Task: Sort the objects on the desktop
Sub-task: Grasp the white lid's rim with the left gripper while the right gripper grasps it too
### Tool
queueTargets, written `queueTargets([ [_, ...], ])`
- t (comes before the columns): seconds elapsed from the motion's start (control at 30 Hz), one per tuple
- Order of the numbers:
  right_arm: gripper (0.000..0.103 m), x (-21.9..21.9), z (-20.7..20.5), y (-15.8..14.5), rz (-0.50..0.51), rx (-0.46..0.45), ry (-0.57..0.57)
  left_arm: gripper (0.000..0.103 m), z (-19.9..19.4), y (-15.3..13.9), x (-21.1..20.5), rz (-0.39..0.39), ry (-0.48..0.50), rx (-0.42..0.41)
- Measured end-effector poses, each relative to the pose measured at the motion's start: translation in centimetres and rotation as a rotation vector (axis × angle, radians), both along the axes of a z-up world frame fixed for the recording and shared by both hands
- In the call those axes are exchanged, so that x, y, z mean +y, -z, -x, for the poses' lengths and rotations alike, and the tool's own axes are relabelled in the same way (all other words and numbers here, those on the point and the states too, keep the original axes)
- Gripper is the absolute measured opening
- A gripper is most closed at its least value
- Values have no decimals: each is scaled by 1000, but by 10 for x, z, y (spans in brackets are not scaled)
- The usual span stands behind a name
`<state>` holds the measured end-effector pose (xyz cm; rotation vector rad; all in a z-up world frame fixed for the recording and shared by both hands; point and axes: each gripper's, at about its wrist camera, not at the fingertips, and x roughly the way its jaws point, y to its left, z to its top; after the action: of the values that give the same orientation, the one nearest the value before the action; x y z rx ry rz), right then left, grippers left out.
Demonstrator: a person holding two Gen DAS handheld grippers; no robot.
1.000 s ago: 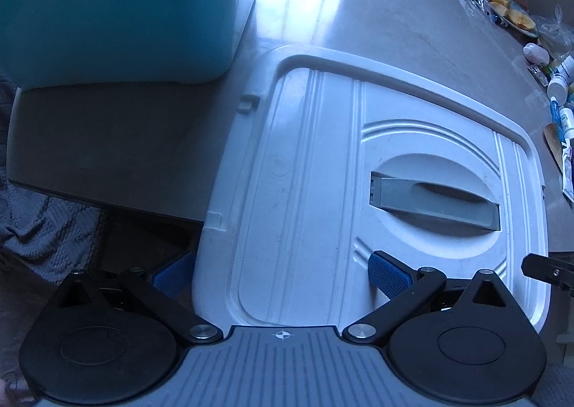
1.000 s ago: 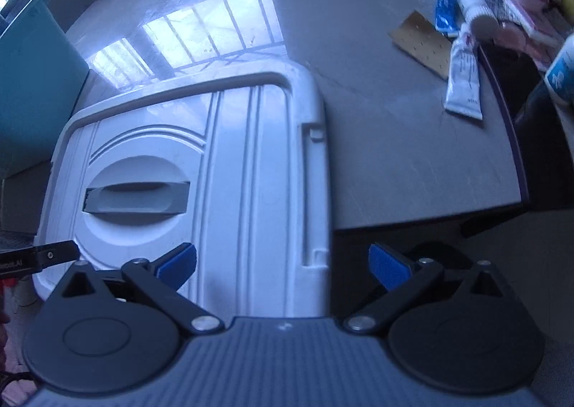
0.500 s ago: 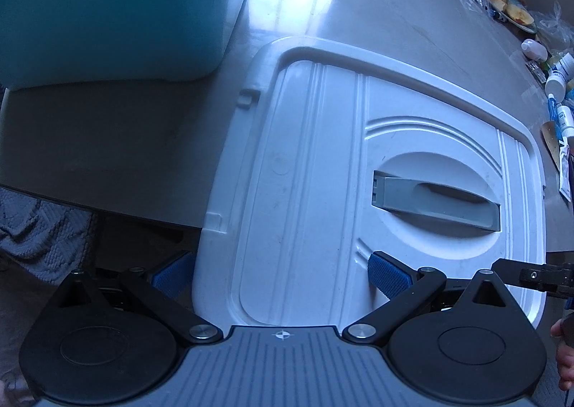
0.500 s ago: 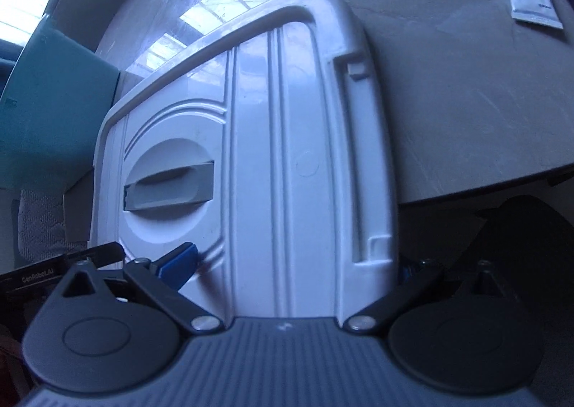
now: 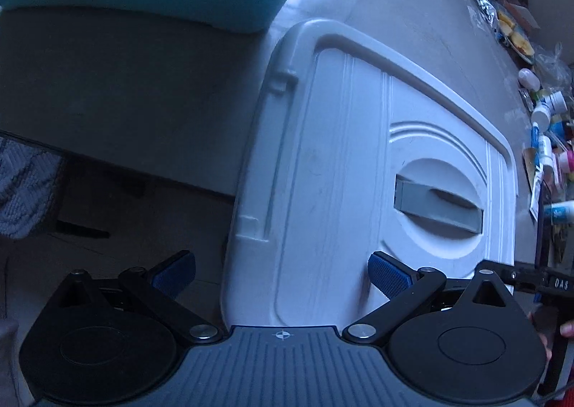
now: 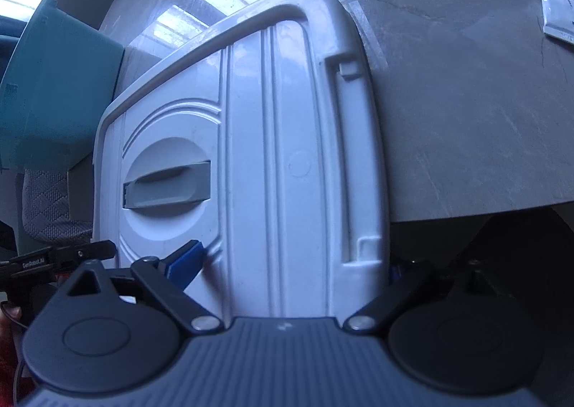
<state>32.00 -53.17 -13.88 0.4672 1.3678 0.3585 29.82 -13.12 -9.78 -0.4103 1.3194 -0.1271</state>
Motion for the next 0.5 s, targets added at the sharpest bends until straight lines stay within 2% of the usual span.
queueTargets([
  [0.07, 95, 2, 0, 0, 2, 2, -6, 103, 2, 5, 3, 37, 42, 3],
  [0.2, 95, 4, 3, -2, 8, -5, -7, 103, -1, 13, -2, 126, 64, 3],
  [0.4, 96, 6, 13, -8, 20, -30, 7, 103, -4, 23, -16, 187, 89, 5],
  [0.5, 97, 7, 18, -10, 26, -42, 14, 103, -9, 32, -22, 193, 99, 6],
])
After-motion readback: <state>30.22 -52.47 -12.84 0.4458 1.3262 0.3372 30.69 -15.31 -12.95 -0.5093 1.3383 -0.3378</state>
